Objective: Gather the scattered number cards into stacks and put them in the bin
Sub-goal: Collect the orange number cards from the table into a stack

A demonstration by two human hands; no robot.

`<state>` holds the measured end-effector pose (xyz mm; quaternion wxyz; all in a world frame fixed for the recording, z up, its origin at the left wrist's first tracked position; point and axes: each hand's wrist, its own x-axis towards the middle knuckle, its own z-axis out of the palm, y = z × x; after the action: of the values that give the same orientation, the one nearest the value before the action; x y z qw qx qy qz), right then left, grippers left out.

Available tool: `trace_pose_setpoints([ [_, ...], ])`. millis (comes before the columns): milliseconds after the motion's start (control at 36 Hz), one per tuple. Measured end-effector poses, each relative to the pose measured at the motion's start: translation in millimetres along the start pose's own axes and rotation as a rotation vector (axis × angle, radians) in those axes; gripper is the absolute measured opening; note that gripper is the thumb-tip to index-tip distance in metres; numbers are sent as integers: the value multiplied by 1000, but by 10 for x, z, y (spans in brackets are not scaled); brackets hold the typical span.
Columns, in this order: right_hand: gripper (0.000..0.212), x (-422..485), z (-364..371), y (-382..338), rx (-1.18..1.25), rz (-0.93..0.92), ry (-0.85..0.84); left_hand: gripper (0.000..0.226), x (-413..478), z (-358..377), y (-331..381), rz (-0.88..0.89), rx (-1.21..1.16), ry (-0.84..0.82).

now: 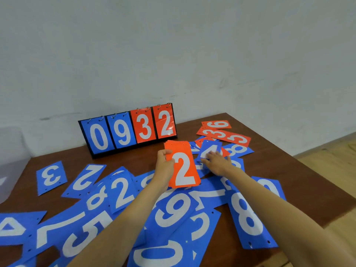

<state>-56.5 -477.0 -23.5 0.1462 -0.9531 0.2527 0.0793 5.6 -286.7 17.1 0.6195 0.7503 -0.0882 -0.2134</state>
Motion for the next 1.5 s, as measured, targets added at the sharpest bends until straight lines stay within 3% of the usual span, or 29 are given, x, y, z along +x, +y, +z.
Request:
trace_pose_setpoints([
  [139, 43, -120, -26, -154, 138, -246, -75, 24, 129, 42, 9, 5, -2, 21],
  [222, 37, -136, -61, -132, 309, -260, -78, 25, 175, 51, -3, -4, -33, 29],
  [306, 33, 26, -148, -35, 424, -91, 230, 26, 207, 49, -14, -8, -24, 33],
  [361, 43, 165, -207, 63, 394, 106, 352, 26, 219, 49, -19, -13, -13, 31],
  [500, 91, 311, -189, 162, 251, 395, 257, 27, 249, 40, 2, -35, -43, 40],
  [667, 88, 371, -253, 103, 248, 472, 217, 27, 279, 3, 12, -27, -52, 50],
  [750, 70, 341, -241, 110, 218, 416, 348, 27, 254, -23, 19, -26, -61, 59],
  [861, 21, 221, -240, 86, 381, 306, 458, 29, 177, -76, 50, -6, -56, 77],
  [1028, 22, -193, -406, -71, 616, 191, 506, 26, -30, -176, 94, 5, -64, 87],
  [1278, 11, -964, -663, -516, 1121, -33, 364, 18, -444, -391, 213, 88, -167, 98],
  [1389, 12, -1151, -553, -733, 1025, -97, 251, 6, -614, -476, 270, 126, -269, 60],
  [1500, 18, -1251, -465, -903, 872, -111, 245, 22, -736, -487, 299, 150, -259, 49],
])
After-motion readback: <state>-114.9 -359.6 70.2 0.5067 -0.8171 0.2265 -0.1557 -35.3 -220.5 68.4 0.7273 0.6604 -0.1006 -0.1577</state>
